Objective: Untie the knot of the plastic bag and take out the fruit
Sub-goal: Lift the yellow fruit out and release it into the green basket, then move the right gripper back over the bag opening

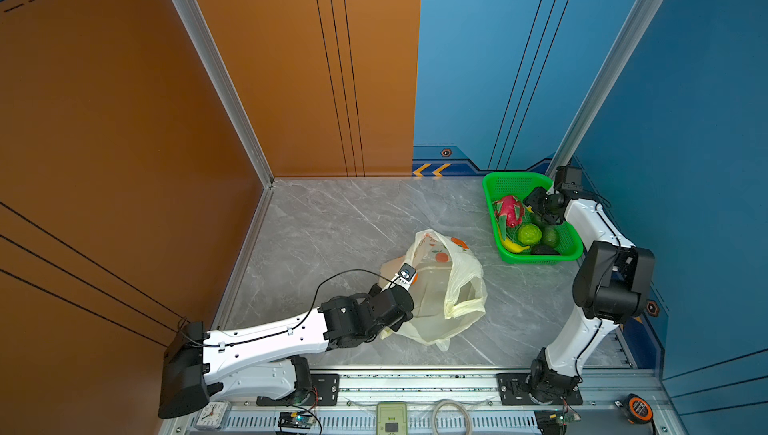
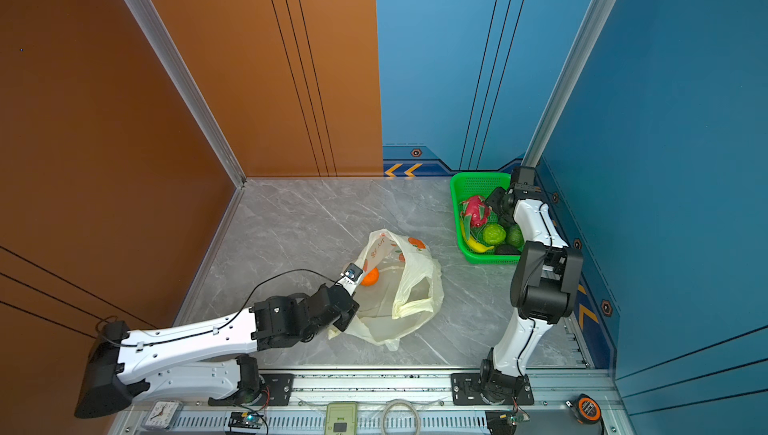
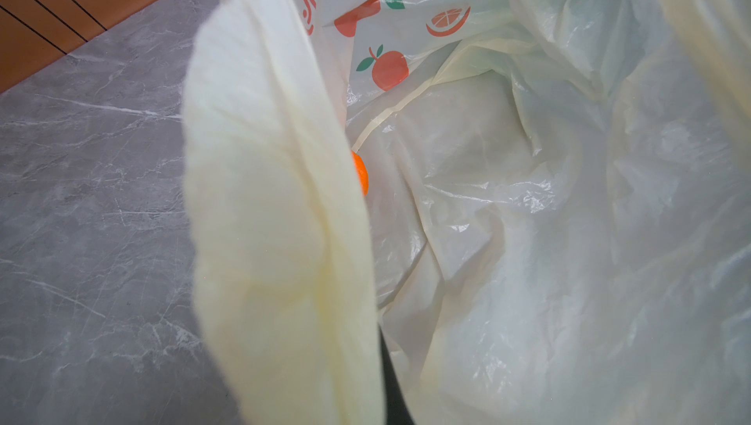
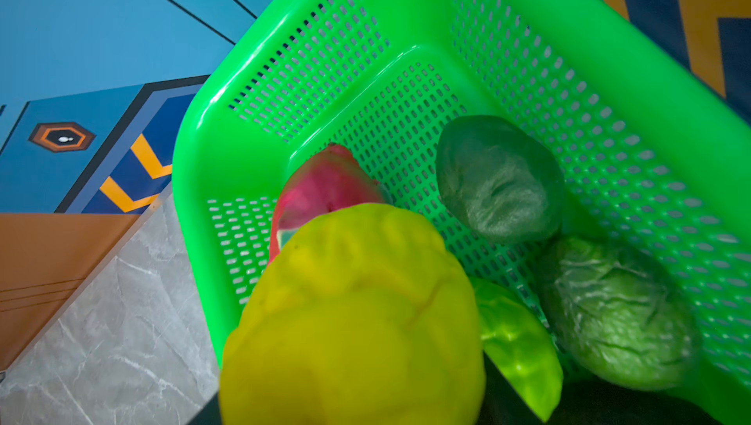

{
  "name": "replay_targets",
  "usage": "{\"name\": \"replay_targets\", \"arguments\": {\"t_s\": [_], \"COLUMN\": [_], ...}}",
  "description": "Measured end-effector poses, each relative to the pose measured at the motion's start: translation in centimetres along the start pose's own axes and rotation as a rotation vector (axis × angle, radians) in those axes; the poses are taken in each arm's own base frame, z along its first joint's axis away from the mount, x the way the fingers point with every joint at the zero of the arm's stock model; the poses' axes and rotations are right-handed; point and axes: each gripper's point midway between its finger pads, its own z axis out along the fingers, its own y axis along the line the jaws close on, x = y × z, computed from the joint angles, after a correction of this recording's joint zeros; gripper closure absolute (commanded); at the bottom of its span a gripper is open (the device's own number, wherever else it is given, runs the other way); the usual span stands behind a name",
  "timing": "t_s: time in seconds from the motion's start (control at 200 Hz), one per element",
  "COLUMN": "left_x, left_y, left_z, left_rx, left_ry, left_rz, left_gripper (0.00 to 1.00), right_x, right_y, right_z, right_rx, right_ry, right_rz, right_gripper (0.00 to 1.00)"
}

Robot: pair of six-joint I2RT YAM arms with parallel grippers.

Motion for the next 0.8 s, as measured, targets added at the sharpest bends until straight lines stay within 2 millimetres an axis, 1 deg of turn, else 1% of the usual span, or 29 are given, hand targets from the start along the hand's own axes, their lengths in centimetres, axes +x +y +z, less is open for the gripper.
{"name": "replay_targets", "arguments": {"t_s": [0.12,0.205,0.28,0.471,0.546,0.606,0.706,0.721,0.801], "left_x": [0.0,0.0,0.0,0.0,0.0,-0.1,-0.2,-0.2,-0.3], "left_y": [0.0,0.0,0.0,0.0,0.0,0.0,0.1,0.1,0.1], "left_z": [0.0,0.0,0.0,0.0,0.0,-0.1,-0.2,-0.2,-0.3], "left_rx": [0.000,0.000,0.000,-0.002,-0.002,-0.001,0.000,0.000,0.002], "left_ry": [0.000,0.000,0.000,-0.001,-0.002,-0.004,-0.008,-0.009,-0.014], "left_rz": [0.000,0.000,0.000,0.001,0.000,-0.001,-0.003,-0.003,-0.006], "left_gripper": [1.00,1.00,1.00,1.00,1.00,1.00,1.00,1.00,1.00], "right_x": [-0.4,-0.4,-0.3,-0.8,-1.0,-1.0,-0.9,-0.8,0.2], "right_y": [-0.5,-0.7,-0.8,-0.7,-0.5,-0.1,1.1,1.4,2.9], "right_z": [1.7,2.3,2.2,1.8,1.0,-0.1,-2.9,-3.5,-6.1], "right_rx": [0.014,0.021,0.026,0.030,0.025,0.016,-0.012,-0.020,-0.061], "right_ry": [0.011,0.017,0.020,0.005,-0.004,-0.016,-0.040,-0.045,-0.050], "right_rz": [0.011,0.010,0.013,0.012,0.011,0.007,-0.007,-0.011,-0.034], "right_gripper": [0.20,0.14,0.12,0.11,0.11,0.11,0.11,0.11,0.11]}}
